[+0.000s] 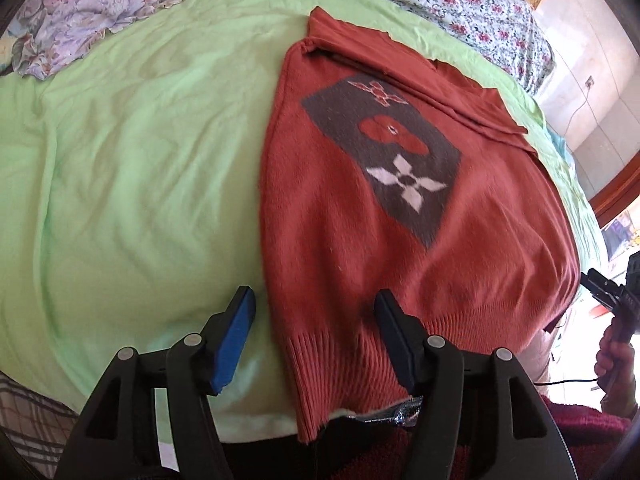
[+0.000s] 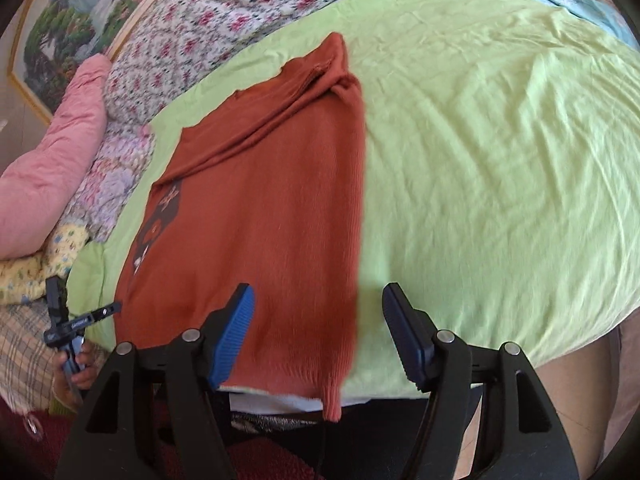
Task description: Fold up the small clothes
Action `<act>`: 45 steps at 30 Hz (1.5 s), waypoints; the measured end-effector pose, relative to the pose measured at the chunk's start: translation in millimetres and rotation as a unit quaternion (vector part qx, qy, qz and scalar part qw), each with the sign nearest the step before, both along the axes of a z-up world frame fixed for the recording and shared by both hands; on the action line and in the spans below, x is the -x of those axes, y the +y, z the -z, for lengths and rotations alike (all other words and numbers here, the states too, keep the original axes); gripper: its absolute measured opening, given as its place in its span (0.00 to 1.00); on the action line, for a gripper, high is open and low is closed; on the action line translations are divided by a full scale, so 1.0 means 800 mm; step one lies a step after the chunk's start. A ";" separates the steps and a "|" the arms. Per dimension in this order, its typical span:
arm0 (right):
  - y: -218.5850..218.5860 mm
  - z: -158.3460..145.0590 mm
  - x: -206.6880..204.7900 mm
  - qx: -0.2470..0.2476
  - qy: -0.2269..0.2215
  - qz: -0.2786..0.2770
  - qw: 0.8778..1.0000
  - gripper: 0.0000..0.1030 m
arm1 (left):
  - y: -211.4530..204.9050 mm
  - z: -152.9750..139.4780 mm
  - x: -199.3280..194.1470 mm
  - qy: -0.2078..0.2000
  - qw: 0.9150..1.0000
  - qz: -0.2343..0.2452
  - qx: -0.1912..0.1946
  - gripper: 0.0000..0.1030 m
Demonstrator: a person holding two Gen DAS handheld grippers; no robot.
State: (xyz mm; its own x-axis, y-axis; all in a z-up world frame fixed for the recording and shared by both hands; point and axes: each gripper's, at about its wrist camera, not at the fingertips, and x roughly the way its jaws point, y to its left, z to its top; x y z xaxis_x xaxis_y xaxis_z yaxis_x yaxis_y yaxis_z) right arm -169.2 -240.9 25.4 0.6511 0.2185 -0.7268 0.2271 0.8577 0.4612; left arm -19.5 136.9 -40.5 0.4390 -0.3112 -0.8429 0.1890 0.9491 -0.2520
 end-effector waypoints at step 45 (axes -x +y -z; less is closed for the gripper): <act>-0.074 -0.086 -0.167 -0.135 -0.230 -0.019 0.964 0.08 | -0.031 -0.162 -0.203 -0.163 0.975 -0.004 0.152 0.03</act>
